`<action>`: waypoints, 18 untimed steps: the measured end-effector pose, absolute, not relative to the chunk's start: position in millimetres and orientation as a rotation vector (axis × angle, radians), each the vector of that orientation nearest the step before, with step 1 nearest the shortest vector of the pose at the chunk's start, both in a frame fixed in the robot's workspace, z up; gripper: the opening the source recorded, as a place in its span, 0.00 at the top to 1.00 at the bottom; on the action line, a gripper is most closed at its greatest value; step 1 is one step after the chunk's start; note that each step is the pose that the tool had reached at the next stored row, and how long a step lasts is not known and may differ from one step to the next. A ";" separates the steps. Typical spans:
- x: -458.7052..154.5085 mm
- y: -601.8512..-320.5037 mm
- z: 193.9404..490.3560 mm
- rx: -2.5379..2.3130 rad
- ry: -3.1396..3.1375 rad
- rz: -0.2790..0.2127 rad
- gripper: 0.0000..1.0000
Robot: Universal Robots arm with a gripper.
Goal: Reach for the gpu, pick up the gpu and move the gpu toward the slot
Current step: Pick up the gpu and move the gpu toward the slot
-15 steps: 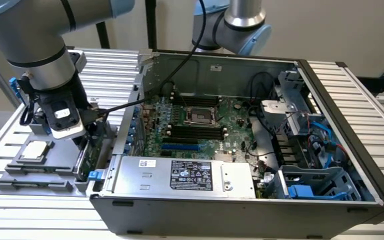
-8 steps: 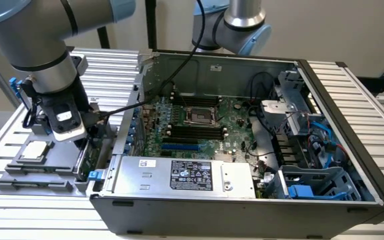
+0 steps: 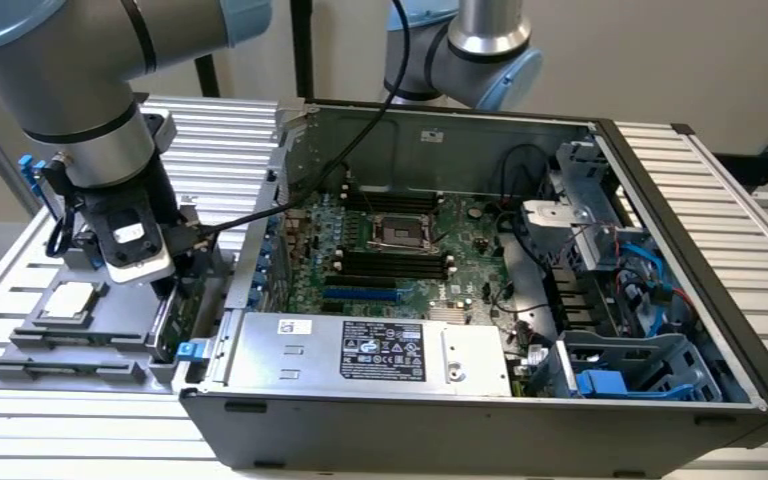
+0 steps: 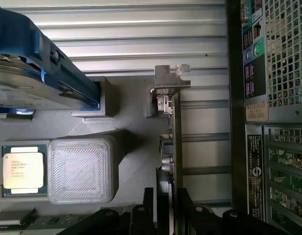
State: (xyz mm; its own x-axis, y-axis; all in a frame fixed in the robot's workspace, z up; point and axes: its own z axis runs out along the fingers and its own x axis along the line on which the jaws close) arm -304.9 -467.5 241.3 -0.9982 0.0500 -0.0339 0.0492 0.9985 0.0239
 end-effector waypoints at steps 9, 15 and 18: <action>-304.8 -467.5 241.4 0.077 3.106 0.035 0.74; -304.9 -467.4 241.4 0.059 3.106 0.036 0.74; -304.8 -467.4 241.4 0.036 3.107 0.036 0.74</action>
State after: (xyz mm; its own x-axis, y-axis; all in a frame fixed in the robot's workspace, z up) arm -304.8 -467.4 241.4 -0.9992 0.0233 -0.0340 0.0225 0.9995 0.0237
